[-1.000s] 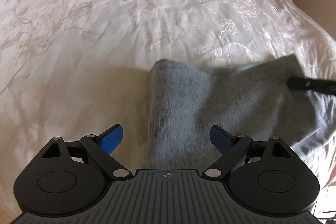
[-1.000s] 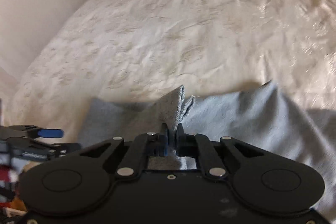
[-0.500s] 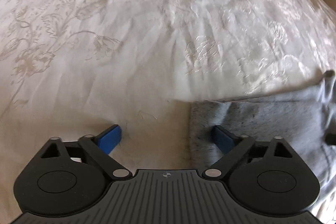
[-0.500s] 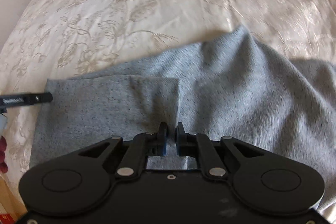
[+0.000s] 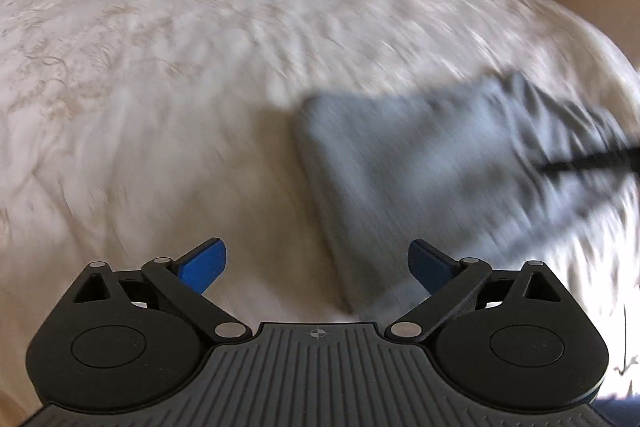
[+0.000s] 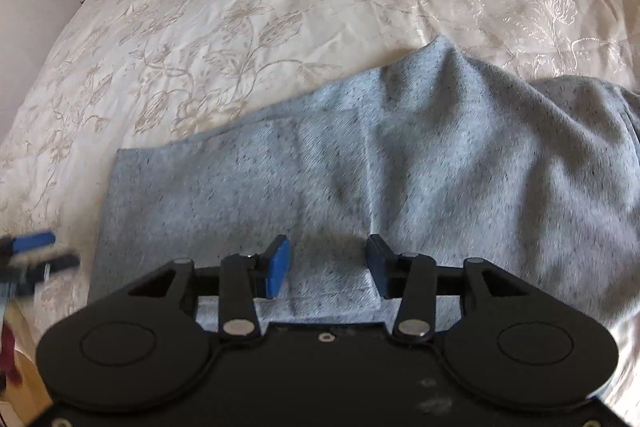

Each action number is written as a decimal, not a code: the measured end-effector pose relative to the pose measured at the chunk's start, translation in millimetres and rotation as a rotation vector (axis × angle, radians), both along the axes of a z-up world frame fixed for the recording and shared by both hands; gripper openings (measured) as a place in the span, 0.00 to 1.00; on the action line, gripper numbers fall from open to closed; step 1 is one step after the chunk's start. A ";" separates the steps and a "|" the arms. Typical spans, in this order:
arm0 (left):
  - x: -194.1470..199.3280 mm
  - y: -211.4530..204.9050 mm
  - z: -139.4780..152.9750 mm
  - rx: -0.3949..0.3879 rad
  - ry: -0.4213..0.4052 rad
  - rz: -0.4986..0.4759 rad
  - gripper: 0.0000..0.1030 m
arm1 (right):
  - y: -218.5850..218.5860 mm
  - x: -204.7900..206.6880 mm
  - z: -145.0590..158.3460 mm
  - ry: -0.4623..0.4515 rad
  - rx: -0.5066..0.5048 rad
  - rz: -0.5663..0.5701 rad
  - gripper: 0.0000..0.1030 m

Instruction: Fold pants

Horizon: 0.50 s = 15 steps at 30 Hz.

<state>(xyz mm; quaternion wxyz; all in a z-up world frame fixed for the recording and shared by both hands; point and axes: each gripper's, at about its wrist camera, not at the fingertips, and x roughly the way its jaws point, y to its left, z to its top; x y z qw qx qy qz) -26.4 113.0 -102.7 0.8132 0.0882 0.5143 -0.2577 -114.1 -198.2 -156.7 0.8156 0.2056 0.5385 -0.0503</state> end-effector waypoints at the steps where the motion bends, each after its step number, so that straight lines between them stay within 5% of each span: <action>1: -7.7 -2.8 -2.1 0.004 0.007 -0.019 0.96 | 2.0 -0.4 0.3 0.000 0.001 -0.004 0.46; 11: -10.5 -23.4 -34.4 0.068 0.031 0.053 0.96 | 8.9 -0.4 5.3 -0.014 -0.037 0.024 0.46; 15: -4.4 -8.9 -47.1 0.155 0.026 0.125 0.97 | 4.3 1.9 -8.0 0.028 -0.071 0.034 0.46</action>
